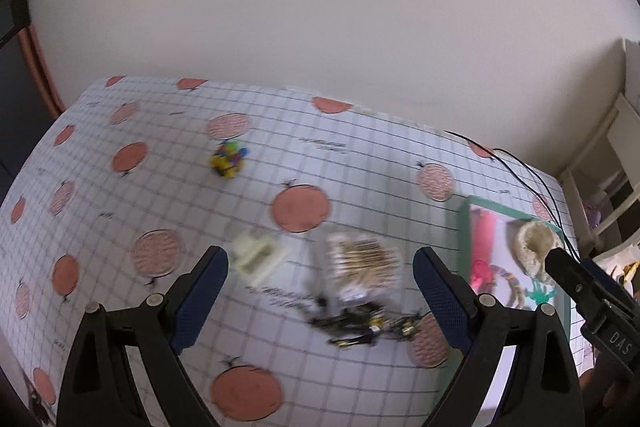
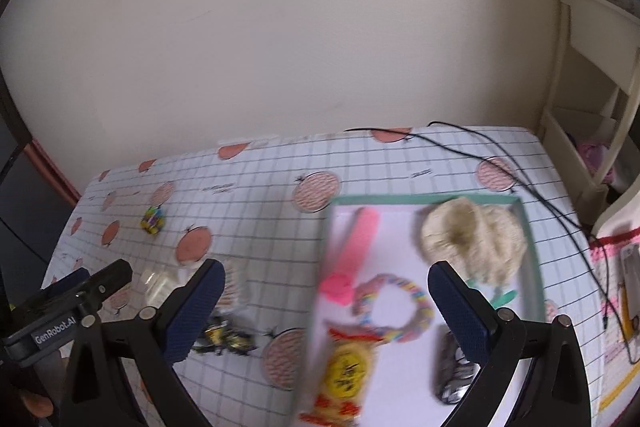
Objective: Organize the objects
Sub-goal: 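Move left tool to the white claw clip while right tool approaches the black-yellow candies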
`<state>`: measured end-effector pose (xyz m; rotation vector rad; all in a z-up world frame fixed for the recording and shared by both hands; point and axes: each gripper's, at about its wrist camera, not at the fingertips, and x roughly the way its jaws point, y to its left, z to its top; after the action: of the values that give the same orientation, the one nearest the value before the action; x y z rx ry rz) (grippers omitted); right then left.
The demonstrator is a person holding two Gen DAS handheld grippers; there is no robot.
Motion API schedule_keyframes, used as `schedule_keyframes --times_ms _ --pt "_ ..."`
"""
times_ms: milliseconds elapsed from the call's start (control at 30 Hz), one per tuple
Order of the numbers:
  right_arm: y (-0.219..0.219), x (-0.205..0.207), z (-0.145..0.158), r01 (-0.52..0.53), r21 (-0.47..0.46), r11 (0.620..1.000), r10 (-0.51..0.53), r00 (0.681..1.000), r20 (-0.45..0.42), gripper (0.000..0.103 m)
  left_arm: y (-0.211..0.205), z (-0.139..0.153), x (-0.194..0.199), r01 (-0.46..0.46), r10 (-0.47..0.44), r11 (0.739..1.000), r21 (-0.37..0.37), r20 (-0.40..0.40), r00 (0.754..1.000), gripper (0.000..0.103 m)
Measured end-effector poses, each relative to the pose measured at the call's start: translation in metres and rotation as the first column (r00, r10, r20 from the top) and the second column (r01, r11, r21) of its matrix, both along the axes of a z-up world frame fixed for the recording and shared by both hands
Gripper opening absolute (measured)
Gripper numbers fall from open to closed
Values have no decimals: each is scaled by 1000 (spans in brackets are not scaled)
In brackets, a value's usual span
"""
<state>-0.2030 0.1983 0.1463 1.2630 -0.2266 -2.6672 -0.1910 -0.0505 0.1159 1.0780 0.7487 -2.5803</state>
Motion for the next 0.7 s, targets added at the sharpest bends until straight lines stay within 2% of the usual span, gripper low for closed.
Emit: schedule_keyframes --times_ms 133,233,367,533,700 --pt "-17 8 -9 -34 -38 999 35 999 26 103 -19 -12 13 -34 33 999 41 17 999 94" --pt "-34 11 -17 -70 -30 997 71 997 43 102 -33 -23 16 -65 63 997 51 39 997 94" --pt "-57 11 -29 -133 -21 991 135 989 63 100 -47 -38 13 -75 68 992 100 74 995 94" --pt "-81 9 -50 -193 -19 981 194 976 103 95 -59 -52 7 -81 71 992 99 99 993 94" --pt "-103 8 -71 -250 32 968 244 960 140 91 -72 -67 1 -89 80 992 86 110 991 94"
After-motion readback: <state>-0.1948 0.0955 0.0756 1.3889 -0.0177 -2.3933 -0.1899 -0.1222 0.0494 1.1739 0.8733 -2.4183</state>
